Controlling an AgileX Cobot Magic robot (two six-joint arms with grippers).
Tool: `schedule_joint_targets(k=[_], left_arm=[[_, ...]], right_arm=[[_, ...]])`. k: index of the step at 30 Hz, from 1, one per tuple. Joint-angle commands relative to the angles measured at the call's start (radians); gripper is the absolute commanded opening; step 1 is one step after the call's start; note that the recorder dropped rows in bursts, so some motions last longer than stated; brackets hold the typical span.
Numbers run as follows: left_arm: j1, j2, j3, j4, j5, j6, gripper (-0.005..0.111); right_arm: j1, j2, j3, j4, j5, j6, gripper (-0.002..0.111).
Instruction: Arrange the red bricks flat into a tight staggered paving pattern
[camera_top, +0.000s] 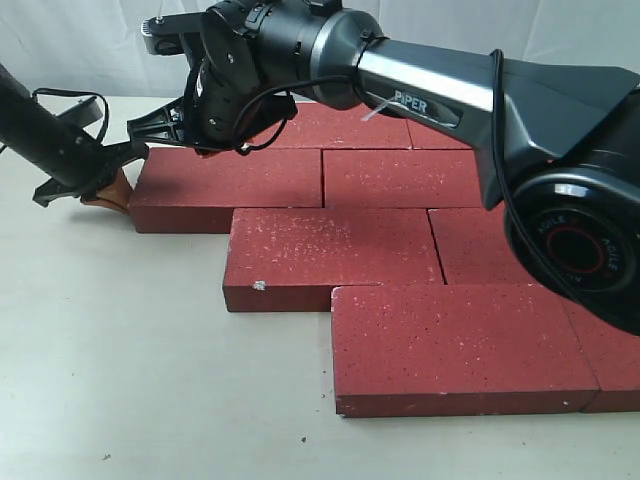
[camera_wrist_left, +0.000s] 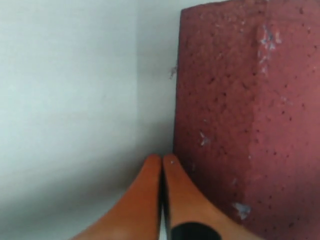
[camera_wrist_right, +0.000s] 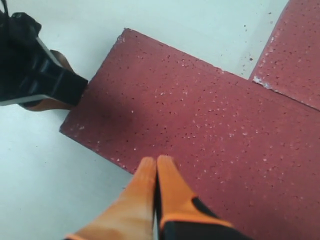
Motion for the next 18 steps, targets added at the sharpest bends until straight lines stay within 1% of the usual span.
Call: schedule_joint_targets(k=[1, 9, 18], left_arm=[[-0.025, 0.003, 0.005, -0.009, 0.001, -0.001, 0.0], [-0.027, 0.003, 0.005, -0.006, 0.001, -0.003, 0.0], [0.029, -0.009, 0.005, -0.006, 0.018, -0.011, 0.0]], right_arm=[[-0.004, -0.009, -0.001, -0.01, -0.007, 0.004, -0.001], [-0.004, -0.009, -0.001, -0.012, 0.007, 0.004, -0.001], [-0.004, -0.009, -0.001, -0.012, 0.021, 0.004, -0.001]])
